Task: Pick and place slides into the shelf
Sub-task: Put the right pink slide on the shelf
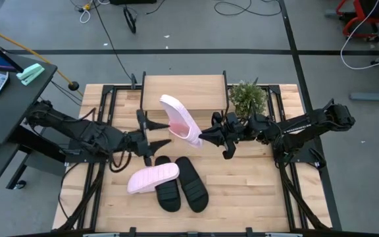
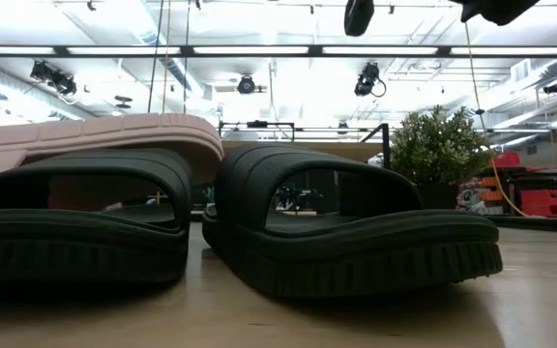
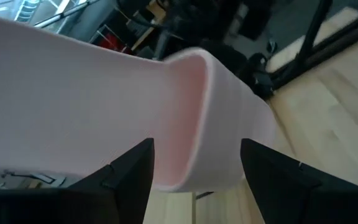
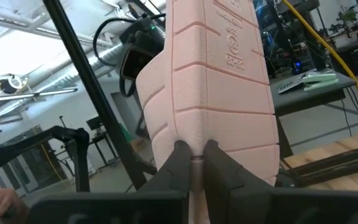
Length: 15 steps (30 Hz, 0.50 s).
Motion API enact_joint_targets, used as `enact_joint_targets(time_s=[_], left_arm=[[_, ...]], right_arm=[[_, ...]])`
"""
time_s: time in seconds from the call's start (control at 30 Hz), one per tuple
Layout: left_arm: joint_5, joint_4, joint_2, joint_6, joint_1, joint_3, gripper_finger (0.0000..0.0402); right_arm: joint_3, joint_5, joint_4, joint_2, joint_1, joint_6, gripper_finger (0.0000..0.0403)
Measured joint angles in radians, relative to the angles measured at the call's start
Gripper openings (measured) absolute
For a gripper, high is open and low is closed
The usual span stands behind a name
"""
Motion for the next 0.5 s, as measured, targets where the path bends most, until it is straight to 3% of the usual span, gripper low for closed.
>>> enact_joint_targets(time_s=[0.5], left_arm=[[-0.012,0.086,0.097,0.063,0.045,-0.001,0.0227]], right_arm=[[0.033,-0.009,-0.054,0.005,0.001,-0.007,0.0022]])
